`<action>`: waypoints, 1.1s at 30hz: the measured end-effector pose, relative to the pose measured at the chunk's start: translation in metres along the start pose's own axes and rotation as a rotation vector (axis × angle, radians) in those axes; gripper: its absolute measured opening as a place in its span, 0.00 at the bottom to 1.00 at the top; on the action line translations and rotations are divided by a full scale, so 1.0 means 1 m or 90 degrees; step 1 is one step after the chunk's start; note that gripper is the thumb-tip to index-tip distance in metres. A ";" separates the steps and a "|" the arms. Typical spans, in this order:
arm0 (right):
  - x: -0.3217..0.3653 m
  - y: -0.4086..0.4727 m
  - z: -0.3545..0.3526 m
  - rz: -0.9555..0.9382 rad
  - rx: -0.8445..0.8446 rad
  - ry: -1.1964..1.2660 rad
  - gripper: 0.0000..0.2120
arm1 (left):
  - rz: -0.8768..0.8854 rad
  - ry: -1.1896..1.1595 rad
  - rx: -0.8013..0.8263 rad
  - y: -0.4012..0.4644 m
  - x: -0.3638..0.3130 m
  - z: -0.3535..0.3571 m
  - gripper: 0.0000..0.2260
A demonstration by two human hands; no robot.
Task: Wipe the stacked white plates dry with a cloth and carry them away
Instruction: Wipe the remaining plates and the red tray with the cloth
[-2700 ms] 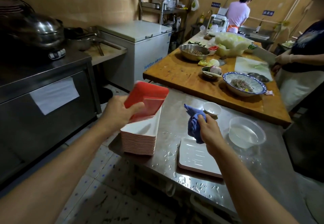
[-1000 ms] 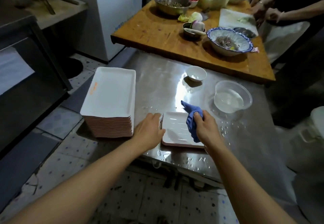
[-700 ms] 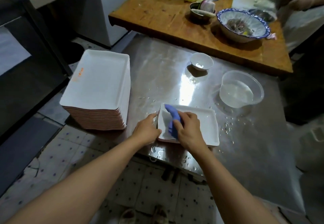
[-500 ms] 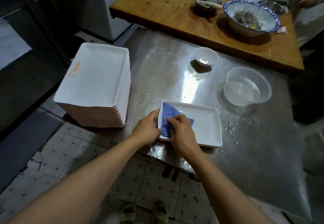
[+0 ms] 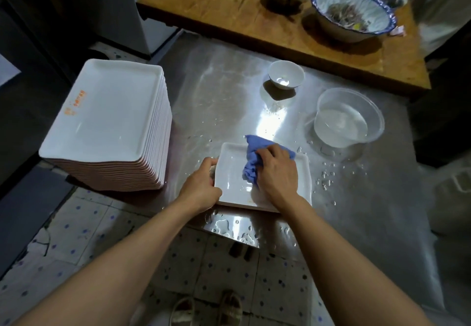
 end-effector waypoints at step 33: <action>0.010 -0.009 0.018 0.165 0.035 0.115 0.17 | 0.040 -0.063 0.008 -0.002 0.006 0.011 0.30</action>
Point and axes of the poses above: each hand's wrist, its own y-axis towards the middle knuckle, its own z-axis out of the palm, x = y × z, the point moved 9 cm from there along y, towards the middle knuckle, and after that the axes turned 4 degrees about y, right-handed, at the moved point
